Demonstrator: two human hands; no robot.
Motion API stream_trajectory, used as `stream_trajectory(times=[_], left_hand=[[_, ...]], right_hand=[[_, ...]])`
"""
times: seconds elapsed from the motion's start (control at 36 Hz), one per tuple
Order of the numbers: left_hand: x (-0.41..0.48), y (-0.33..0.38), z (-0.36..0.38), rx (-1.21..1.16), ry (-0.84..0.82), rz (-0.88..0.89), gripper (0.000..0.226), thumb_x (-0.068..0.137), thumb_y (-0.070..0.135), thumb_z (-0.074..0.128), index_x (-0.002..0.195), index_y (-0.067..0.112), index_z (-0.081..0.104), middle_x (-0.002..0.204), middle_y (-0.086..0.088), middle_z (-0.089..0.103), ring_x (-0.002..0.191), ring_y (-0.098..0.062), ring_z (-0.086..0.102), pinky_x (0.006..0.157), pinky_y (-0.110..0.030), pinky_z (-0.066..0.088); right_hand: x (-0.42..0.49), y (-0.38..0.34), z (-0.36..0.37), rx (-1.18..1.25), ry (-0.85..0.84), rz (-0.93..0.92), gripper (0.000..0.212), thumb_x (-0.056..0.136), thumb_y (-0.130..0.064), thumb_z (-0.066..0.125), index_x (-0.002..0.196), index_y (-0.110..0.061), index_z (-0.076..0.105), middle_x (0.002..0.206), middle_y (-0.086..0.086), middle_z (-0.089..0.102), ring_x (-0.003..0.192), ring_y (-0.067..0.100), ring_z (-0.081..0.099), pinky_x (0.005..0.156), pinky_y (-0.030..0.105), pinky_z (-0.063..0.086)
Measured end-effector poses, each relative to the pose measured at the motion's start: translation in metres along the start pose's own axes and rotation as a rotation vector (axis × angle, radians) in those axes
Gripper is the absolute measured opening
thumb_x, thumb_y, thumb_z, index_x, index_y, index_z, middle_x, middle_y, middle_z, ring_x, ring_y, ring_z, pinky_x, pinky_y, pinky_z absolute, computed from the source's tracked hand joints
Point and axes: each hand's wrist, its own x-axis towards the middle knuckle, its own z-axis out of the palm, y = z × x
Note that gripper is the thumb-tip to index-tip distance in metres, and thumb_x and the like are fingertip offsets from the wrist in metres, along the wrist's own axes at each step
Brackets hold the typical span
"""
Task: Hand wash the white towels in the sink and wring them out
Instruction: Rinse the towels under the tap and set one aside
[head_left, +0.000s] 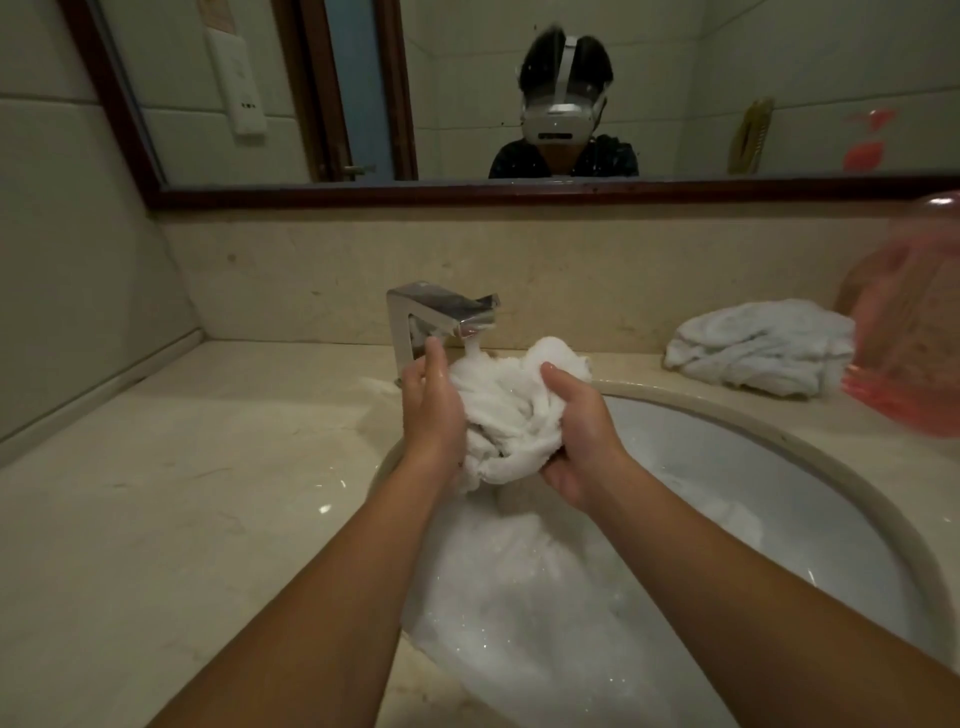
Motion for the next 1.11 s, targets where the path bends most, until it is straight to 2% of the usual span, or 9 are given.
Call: stream_trajectory(times=[0.08, 0.17, 0.28, 0.5, 0.67, 0.78, 0.83, 1.03, 1.11], left_hand=[[-0.002, -0.001, 0.000, 0.076, -0.101, -0.022, 0.099, 0.077, 0.100, 0.032, 0.127, 0.024, 0.073, 0.117, -0.001, 0.078, 0.109, -0.021, 0.074, 0.101, -0.047, 0.058], [-0.006, 0.005, 0.001, 0.184, -0.105, -0.012, 0.117, 0.067, 0.108, 0.020, 0.132, 0.024, 0.071, 0.126, -0.003, 0.074, 0.118, -0.025, 0.069, 0.108, -0.050, 0.052], [-0.004, 0.007, 0.003, 0.200, -0.018, -0.069, 0.095, 0.096, 0.084, 0.012, 0.142, 0.018, 0.063, 0.136, -0.007, 0.067, 0.125, -0.031, 0.063, 0.111, -0.048, 0.048], [0.003, 0.003, -0.002, 0.014, 0.060, -0.234, 0.087, 0.100, 0.079, 0.023, 0.139, 0.012, 0.063, 0.119, -0.013, 0.072, 0.109, -0.034, 0.069, 0.101, -0.049, 0.057], [0.006, 0.001, -0.004, -0.005, 0.050, -0.191, 0.084, 0.101, 0.078, 0.025, 0.136, 0.013, 0.065, 0.116, -0.012, 0.075, 0.105, -0.031, 0.072, 0.099, -0.049, 0.059], [0.012, -0.009, -0.005, 0.042, 0.037, -0.134, 0.096, 0.086, 0.091, 0.026, 0.131, 0.018, 0.069, 0.113, -0.009, 0.077, 0.105, -0.031, 0.074, 0.100, -0.050, 0.059], [0.010, -0.007, -0.005, 0.050, 0.028, -0.123, 0.092, 0.089, 0.089, 0.028, 0.132, 0.019, 0.070, 0.116, -0.008, 0.076, 0.108, -0.030, 0.072, 0.102, -0.050, 0.057], [0.005, 0.001, -0.005, 0.101, -0.012, -0.085, 0.077, 0.098, 0.081, 0.032, 0.128, 0.022, 0.072, 0.110, -0.004, 0.077, 0.105, -0.026, 0.072, 0.101, -0.051, 0.057], [0.006, 0.000, -0.005, 0.076, -0.011, -0.102, 0.071, 0.100, 0.077, 0.037, 0.129, 0.022, 0.071, 0.114, -0.004, 0.076, 0.108, -0.027, 0.071, 0.102, -0.050, 0.056]], right_hand=[[0.004, -0.005, 0.003, -0.017, 0.011, -0.093, 0.046, 0.108, -0.044, 0.056, 0.141, -0.013, 0.061, 0.121, 0.016, 0.078, 0.110, 0.034, 0.077, 0.105, 0.053, 0.058], [0.005, -0.006, 0.005, -0.047, 0.030, -0.134, 0.045, 0.110, -0.046, 0.053, 0.139, -0.013, 0.062, 0.118, 0.016, 0.078, 0.107, 0.032, 0.078, 0.101, 0.052, 0.060], [0.007, -0.002, 0.005, -0.095, 0.048, -0.147, 0.043, 0.109, -0.046, 0.055, 0.139, -0.016, 0.060, 0.118, 0.014, 0.078, 0.105, 0.031, 0.078, 0.100, 0.052, 0.061], [0.012, 0.008, 0.000, -0.036, 0.067, -0.030, 0.057, 0.104, -0.059, 0.056, 0.132, -0.011, 0.068, 0.116, 0.016, 0.080, 0.109, 0.034, 0.077, 0.106, 0.051, 0.057], [0.008, 0.011, 0.001, -0.153, -0.090, -0.023, 0.081, 0.074, -0.059, 0.090, 0.131, -0.006, 0.070, 0.117, 0.020, 0.079, 0.108, 0.036, 0.077, 0.107, 0.052, 0.057], [0.005, 0.011, -0.001, -0.248, -0.010, -0.052, 0.040, 0.092, -0.027, 0.080, 0.122, -0.003, 0.070, 0.103, 0.018, 0.081, 0.098, 0.034, 0.080, 0.096, 0.051, 0.063], [0.006, 0.007, -0.001, -0.251, 0.039, -0.073, 0.029, 0.098, -0.023, 0.069, 0.121, -0.004, 0.071, 0.100, 0.017, 0.081, 0.096, 0.032, 0.080, 0.087, 0.044, 0.064], [0.014, 0.004, 0.001, -0.007, -0.019, -0.060, 0.041, 0.101, -0.024, 0.068, 0.135, -0.002, 0.064, 0.116, 0.019, 0.079, 0.106, 0.035, 0.078, 0.099, 0.050, 0.061], [0.014, 0.001, -0.002, 0.066, -0.025, -0.050, 0.042, 0.105, -0.028, 0.063, 0.138, -0.003, 0.062, 0.121, 0.020, 0.077, 0.110, 0.037, 0.077, 0.094, 0.049, 0.062]])
